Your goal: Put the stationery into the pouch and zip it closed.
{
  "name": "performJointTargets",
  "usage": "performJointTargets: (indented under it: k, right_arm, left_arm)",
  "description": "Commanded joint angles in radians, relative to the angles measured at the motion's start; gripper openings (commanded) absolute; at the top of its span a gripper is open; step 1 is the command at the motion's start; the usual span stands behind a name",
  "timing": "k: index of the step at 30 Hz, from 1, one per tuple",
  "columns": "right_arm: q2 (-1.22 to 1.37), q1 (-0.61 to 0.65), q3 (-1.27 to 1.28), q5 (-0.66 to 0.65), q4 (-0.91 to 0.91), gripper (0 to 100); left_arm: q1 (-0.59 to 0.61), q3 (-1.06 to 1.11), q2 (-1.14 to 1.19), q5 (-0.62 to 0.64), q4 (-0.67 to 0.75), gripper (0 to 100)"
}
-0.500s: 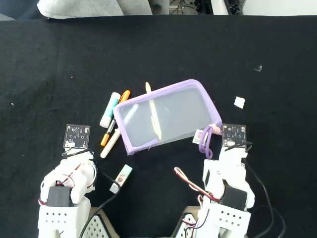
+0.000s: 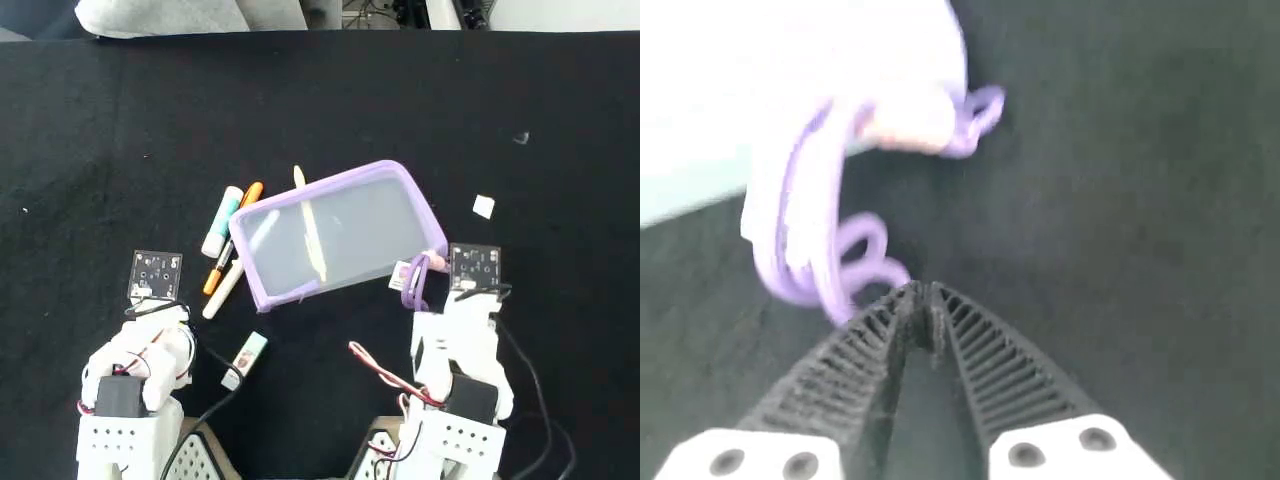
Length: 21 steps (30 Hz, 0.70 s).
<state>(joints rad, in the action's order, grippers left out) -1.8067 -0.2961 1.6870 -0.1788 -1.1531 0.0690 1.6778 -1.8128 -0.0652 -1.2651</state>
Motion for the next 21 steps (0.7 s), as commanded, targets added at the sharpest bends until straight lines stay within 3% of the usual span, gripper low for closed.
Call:
performJointTargets:
  k: [1, 9, 13, 16, 21]
  right_arm:
    - [-0.085, 0.003, -0.018, -0.123, 0.109, 1.5]
    - [-0.085, 0.008, -0.142, -0.169, 0.175, 1.7]
    - [-0.084, 0.012, -0.266, -0.046, 0.175, 14.9]
    - [-0.077, 0.097, -0.318, -0.029, 0.157, 25.0]
    - [0.059, 0.298, -0.367, 0.0, 0.135, 21.7]
  left_arm:
    - [-0.007, 0.021, -0.003, 0.0, -0.005, 3]
    - [-0.007, 0.021, -0.003, 0.0, -0.005, 3]
    - [-0.007, 0.021, -0.003, 0.0, -0.005, 3]
    - [-0.004, 0.021, -0.003, -0.002, -0.005, 3]
    - [-0.001, 0.021, -0.003, -0.003, -0.005, 3]
